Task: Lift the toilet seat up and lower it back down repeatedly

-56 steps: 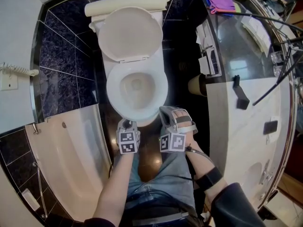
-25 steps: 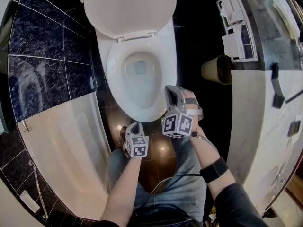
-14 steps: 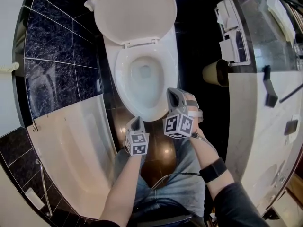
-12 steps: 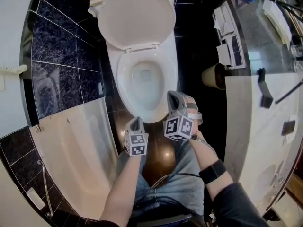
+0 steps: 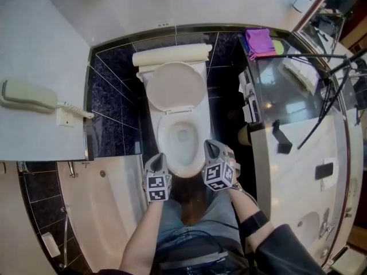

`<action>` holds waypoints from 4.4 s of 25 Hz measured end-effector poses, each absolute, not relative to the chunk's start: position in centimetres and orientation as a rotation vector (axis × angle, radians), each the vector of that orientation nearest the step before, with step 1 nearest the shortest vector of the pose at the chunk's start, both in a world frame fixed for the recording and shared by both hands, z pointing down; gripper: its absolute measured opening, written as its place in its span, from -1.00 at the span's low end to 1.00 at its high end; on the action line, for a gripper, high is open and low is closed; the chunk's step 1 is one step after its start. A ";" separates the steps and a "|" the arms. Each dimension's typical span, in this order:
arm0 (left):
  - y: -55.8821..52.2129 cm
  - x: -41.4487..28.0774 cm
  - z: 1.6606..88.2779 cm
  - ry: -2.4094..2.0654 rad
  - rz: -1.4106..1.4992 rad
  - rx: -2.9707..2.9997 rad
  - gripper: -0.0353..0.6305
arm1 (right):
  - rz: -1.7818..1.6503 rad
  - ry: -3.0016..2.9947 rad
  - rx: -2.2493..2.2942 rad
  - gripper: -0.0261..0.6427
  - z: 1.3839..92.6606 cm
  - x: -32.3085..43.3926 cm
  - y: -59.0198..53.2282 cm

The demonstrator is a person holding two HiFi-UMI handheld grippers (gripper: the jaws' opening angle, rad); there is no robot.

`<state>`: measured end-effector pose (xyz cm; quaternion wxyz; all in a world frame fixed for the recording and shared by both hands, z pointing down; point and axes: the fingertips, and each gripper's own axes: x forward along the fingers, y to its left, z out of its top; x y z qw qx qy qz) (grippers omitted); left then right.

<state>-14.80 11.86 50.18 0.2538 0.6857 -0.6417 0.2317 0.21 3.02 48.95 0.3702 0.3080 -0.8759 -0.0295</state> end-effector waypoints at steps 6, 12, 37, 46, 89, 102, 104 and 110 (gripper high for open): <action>10.9 -17.1 39.8 -1.886 0.557 1.897 -0.91 | -0.004 -2.324 0.865 -0.86 41.0 1.9 2.0; 11.4 -17.9 32.6 -1.967 0.467 1.916 -0.91 | 0.078 -2.375 0.932 -0.86 36.0 3.5 1.7; 11.1 -17.0 30.2 -2.006 0.455 2.001 -0.91 | 0.126 -2.357 0.985 -0.85 35.9 5.2 0.5; 9.7 -15.9 34.5 -1.962 0.514 2.051 -0.91 | 0.384 -2.280 1.042 -0.50 42.4 7.5 -0.8; 13.5 -16.5 66.0 -1.750 0.801 2.099 -0.91 | 1.735 -1.802 1.209 -0.39 93.3 7.5 11.4; 14.2 -16.3 68.6 -1.711 0.807 2.067 -0.91 | 1.814 -1.795 1.197 -0.48 93.1 7.6 11.4; 14.0 -16.1 68.4 -1.706 0.800 2.059 -0.91 | 1.817 -1.789 1.198 -0.48 92.8 7.7 11.3; 14.2 -15.9 67.8 -1.696 0.805 2.059 -0.91 | 1.830 -1.782 1.187 -0.50 90.6 7.7 11.2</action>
